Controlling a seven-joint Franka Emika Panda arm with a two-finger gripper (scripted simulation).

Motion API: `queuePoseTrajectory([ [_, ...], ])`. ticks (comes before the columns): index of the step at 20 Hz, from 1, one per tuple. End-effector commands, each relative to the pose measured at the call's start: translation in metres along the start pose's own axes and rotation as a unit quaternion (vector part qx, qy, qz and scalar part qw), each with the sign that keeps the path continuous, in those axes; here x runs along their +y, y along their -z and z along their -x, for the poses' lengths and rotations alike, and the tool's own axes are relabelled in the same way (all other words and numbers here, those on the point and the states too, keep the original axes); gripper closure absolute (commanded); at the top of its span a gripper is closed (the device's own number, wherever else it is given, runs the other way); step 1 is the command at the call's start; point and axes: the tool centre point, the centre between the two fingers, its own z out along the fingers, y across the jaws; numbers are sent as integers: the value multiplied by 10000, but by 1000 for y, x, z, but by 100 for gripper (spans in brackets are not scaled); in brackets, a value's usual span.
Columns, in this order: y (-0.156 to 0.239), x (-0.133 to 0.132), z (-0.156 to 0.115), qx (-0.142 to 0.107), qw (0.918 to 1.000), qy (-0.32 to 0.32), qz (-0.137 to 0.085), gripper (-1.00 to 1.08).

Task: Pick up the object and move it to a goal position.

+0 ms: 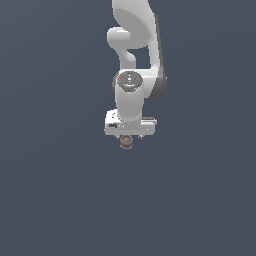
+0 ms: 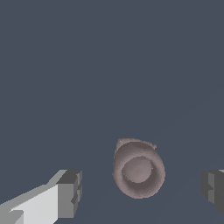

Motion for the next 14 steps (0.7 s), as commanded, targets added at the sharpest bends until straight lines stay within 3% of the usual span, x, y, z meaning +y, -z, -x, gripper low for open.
queuePoseTrajectory([
  [1,-8,2,5,37,9999,-142,3,-92],
  [14,-40,13,30,223,9965,-803,22,-92],
])
